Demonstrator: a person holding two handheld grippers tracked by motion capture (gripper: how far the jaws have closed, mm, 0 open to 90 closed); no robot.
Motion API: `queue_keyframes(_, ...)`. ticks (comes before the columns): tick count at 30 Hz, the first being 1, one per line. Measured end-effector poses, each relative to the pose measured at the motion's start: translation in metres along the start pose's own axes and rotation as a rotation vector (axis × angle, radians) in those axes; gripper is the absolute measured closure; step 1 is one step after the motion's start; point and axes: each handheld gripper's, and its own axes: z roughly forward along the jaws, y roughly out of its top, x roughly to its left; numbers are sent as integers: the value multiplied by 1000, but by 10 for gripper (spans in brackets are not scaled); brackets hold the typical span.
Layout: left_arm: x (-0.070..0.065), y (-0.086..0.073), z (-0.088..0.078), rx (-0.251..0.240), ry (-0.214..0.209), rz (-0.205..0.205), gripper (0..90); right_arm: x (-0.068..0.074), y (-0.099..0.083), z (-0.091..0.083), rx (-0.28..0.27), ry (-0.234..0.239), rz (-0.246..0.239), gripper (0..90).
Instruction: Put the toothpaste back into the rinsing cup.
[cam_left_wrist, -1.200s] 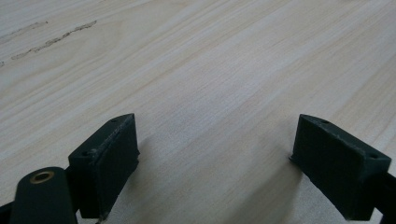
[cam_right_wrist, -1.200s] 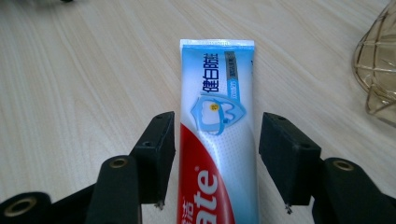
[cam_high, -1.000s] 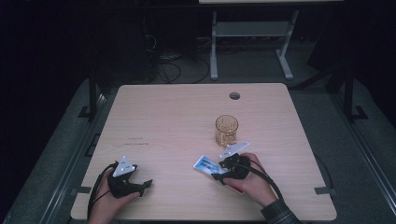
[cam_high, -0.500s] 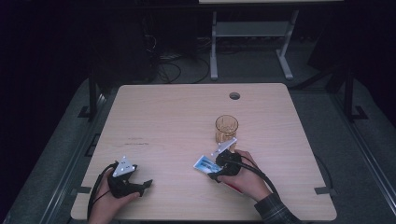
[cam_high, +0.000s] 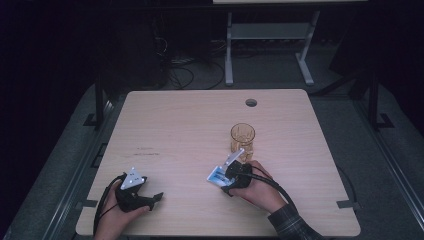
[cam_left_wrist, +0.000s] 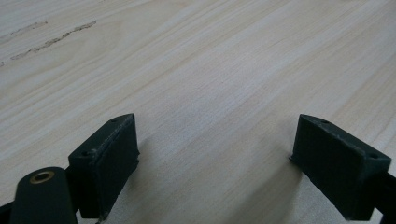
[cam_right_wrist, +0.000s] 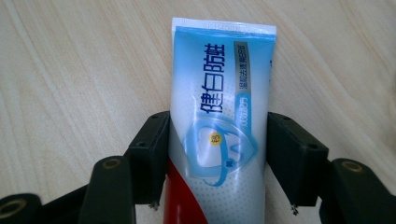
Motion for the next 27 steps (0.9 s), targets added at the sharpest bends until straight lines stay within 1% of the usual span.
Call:
queue_keyframes(8,0,0,0,0,0,0,134,1,-1,-1,-8,0,-2,475)
queue_keyframes(13,0,0,0,0,0,0,134,0,1,-2,8,-3,5,540)
queue_keyframes(16,0,0,0,0,0,0,134,1,2,-2,15,-5,8,559)
queue_keyframes(18,0,0,0,0,0,0,134,1,2,-3,12,-3,17,600)
queue_keyframes(19,0,0,0,0,0,0,134,1,2,-3,12,-3,17,600)
queue_keyframes(21,0,0,0,0,0,0,134,-1,1,-6,-1,4,36,673)
queue_keyframes(22,0,0,0,0,0,0,134,-2,1,-8,-7,8,46,687)
queue_keyframes(27,0,0,0,0,0,0,134,-4,-1,-10,-24,21,65,708)
